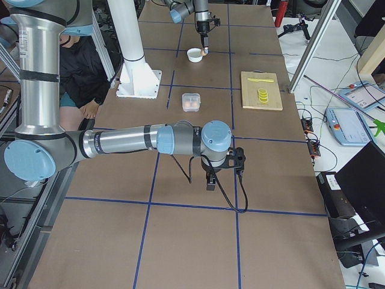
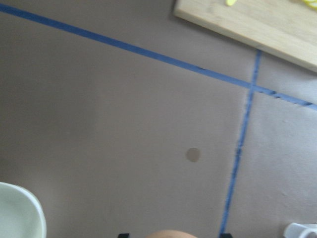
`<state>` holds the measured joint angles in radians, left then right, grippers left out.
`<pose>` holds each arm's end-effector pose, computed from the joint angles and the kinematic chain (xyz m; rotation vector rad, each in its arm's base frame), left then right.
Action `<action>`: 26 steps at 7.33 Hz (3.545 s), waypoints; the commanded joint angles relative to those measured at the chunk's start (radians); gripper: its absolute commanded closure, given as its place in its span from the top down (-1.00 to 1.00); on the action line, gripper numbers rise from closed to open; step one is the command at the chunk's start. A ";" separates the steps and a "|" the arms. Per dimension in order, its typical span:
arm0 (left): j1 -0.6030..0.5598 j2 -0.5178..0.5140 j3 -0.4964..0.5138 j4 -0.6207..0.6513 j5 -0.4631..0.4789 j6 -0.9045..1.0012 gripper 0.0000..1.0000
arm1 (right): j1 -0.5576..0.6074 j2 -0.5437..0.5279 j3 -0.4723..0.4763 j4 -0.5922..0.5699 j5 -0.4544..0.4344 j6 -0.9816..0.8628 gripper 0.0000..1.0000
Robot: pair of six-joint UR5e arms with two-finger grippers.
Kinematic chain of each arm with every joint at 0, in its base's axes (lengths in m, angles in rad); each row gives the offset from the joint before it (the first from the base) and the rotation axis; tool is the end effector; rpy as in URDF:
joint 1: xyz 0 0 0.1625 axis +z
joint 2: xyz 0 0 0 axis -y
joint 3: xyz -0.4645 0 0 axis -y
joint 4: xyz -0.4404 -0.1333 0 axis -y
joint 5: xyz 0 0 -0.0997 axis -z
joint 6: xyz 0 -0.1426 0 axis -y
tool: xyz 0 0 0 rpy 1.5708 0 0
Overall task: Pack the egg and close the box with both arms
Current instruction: 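Lift the egg out of the bowl with the left gripper toward the carton, then lower the egg into an empty carton slot and open the left gripper, then withdraw the left gripper from the carton toward the cutting board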
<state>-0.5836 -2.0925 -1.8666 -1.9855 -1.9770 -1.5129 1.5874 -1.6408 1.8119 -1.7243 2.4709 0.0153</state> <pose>0.5329 -0.4441 0.1934 0.0476 1.2624 -0.2039 0.0299 -0.5023 0.6377 0.0170 -0.9001 0.0218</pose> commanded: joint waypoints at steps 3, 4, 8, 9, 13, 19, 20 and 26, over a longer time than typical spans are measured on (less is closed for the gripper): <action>0.142 -0.198 0.404 -0.461 -0.045 -0.007 -1.00 | -0.001 0.002 0.007 0.000 0.000 0.000 1.00; 0.155 -0.216 0.478 -0.581 0.007 -0.009 -1.00 | -0.001 0.002 0.007 0.000 0.000 0.002 1.00; 0.200 -0.363 0.621 -0.589 0.099 -0.010 -1.00 | -0.001 0.002 -0.005 0.000 0.000 0.000 1.00; 0.208 -0.365 0.627 -0.589 0.099 -0.012 -1.00 | -0.001 0.002 -0.006 -0.001 0.000 0.000 1.00; 0.205 -0.359 0.612 -0.587 0.098 -0.010 1.00 | -0.001 0.002 0.003 0.000 0.000 0.000 1.00; 0.004 -0.218 0.262 -0.113 -0.135 0.141 1.00 | -0.070 0.006 0.157 0.005 0.000 0.153 1.00; -0.033 -0.196 0.180 0.046 -0.134 0.198 1.00 | -0.133 0.007 0.208 0.005 -0.004 0.220 1.00; -0.465 -0.031 -0.120 0.508 -0.129 0.768 1.00 | -0.747 -0.094 0.205 0.768 -0.238 1.157 -0.46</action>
<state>-0.9497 -2.1666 -1.9569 -1.5059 -2.1067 -0.8830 0.9888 -1.7290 2.0221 -1.0809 2.3226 1.0125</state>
